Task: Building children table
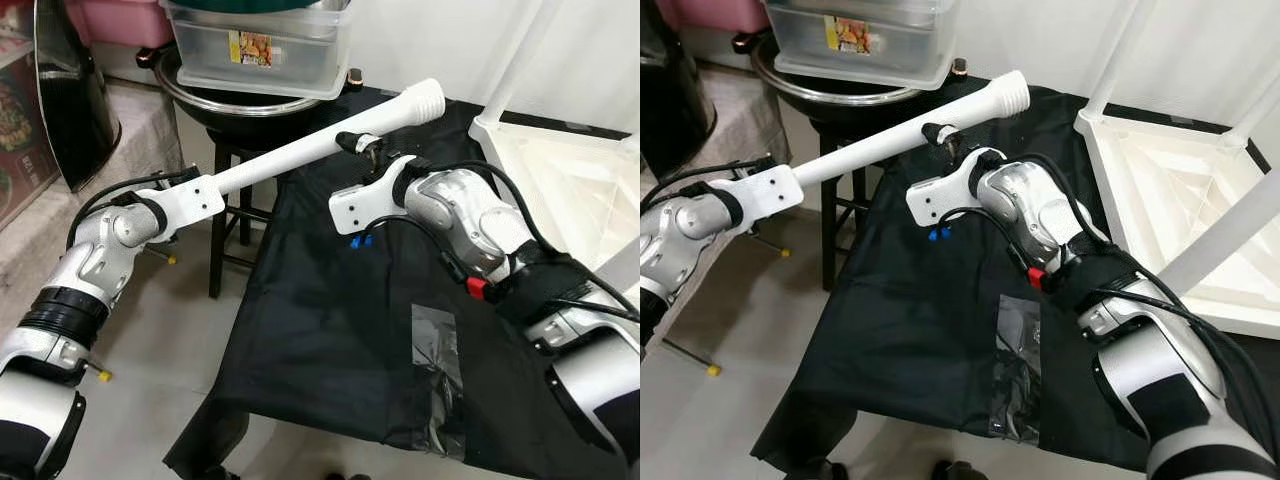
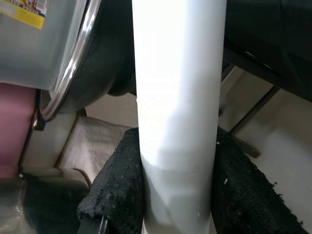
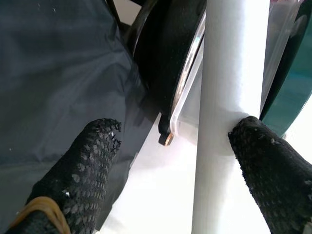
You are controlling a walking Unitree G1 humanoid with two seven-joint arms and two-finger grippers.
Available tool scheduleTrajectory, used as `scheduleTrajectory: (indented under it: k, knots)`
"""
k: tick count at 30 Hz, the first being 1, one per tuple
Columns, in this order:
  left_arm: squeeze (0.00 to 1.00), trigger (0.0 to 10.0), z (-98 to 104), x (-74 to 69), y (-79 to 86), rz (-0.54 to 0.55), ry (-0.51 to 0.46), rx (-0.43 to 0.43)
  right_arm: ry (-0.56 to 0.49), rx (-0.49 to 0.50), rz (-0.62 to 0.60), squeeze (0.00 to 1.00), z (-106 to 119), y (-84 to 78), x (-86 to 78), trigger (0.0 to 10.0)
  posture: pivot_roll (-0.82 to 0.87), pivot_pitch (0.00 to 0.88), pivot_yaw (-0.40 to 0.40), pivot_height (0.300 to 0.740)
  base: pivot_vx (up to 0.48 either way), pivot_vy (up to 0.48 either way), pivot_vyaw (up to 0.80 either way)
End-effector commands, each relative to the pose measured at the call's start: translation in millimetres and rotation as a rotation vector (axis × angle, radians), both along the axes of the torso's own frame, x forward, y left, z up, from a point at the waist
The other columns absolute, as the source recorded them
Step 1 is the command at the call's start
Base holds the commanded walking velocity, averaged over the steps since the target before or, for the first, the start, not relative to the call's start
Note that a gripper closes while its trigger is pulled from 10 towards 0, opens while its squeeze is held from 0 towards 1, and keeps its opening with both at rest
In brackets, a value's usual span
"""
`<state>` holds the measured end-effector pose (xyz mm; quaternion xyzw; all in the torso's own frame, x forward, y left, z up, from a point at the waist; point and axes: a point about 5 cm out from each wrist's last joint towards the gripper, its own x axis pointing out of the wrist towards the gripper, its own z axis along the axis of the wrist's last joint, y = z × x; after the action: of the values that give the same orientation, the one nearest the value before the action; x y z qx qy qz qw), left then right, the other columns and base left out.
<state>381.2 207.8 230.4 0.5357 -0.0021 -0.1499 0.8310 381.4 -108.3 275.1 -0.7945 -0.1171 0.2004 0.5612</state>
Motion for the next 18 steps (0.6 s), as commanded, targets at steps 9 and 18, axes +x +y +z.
scheduleTrajectory:
  k: [9,18]
  knots:
    - [0.0,10.0,-0.6,0.3,-8.0,-0.049,0.013,0.019,-0.077,0.116,0.063,0.0,16.0,16.4,-0.1,10.0,0.09,0.102,-0.077,0.74,0.0,0.0,0.0]
    - [0.0,10.0,-5.5,0.7,-13.3,-0.074,0.027,0.037,-0.136,0.189,0.124,0.0,28.3,34.0,-3.7,10.0,0.1,0.103,-0.075,0.74,0.0,0.0,0.0]
